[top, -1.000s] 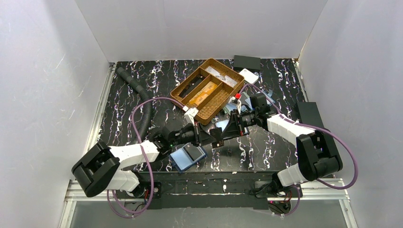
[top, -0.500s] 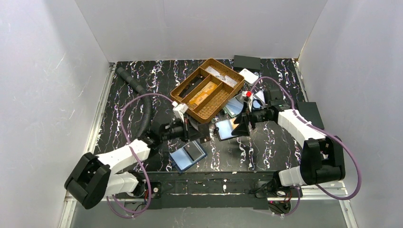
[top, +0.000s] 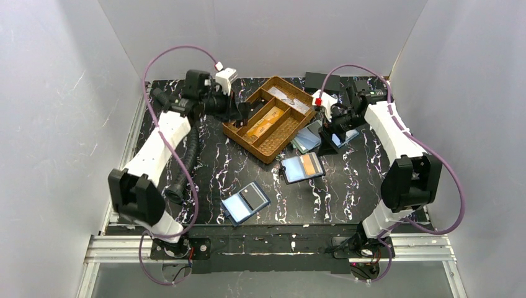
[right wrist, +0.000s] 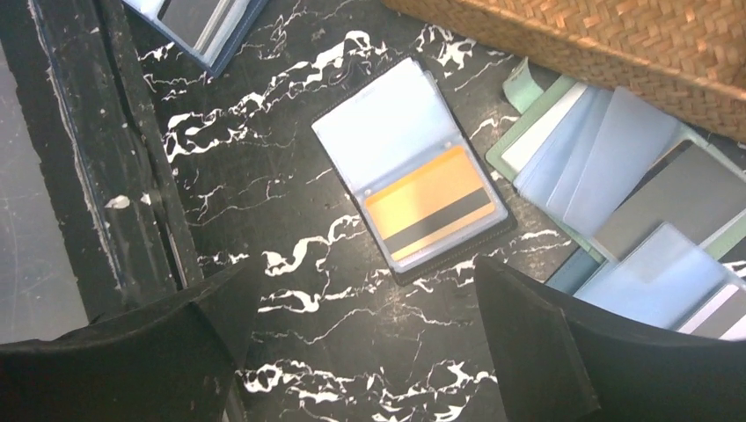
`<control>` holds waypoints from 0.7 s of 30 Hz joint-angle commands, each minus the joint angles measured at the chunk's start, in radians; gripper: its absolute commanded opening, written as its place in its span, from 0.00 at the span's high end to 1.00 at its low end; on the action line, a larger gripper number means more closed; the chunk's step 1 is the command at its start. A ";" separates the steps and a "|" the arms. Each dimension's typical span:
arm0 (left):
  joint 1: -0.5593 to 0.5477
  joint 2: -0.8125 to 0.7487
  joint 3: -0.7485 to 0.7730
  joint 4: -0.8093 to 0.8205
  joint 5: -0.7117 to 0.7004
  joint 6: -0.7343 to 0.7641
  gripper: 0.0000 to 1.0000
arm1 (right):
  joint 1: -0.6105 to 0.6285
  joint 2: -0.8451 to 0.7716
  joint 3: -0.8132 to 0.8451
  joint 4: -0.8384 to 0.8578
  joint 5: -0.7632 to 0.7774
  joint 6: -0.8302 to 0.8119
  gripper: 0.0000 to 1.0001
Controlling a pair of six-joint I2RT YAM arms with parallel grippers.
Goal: Take the credit cards out of the card holder
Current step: Place the credit card in the storage box.
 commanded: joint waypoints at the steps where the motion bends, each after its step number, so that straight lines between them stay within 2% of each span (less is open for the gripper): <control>1: 0.032 0.193 0.313 -0.325 -0.031 0.207 1.00 | -0.005 0.030 0.080 -0.175 0.048 -0.003 0.02; 3: 0.038 0.265 0.431 -0.381 -0.045 0.232 1.00 | -0.005 0.021 0.058 -0.159 0.070 0.005 0.02; 6: 0.042 0.374 0.532 -0.408 -0.068 0.262 1.00 | -0.005 0.008 0.018 -0.111 0.131 0.026 0.02; 13: 0.057 0.574 0.658 -0.380 -0.097 0.271 1.00 | -0.005 0.030 -0.026 -0.071 0.121 0.046 0.02; 21: 0.071 0.693 0.748 -0.318 -0.104 0.278 1.00 | -0.005 0.073 -0.030 -0.080 0.111 0.048 0.02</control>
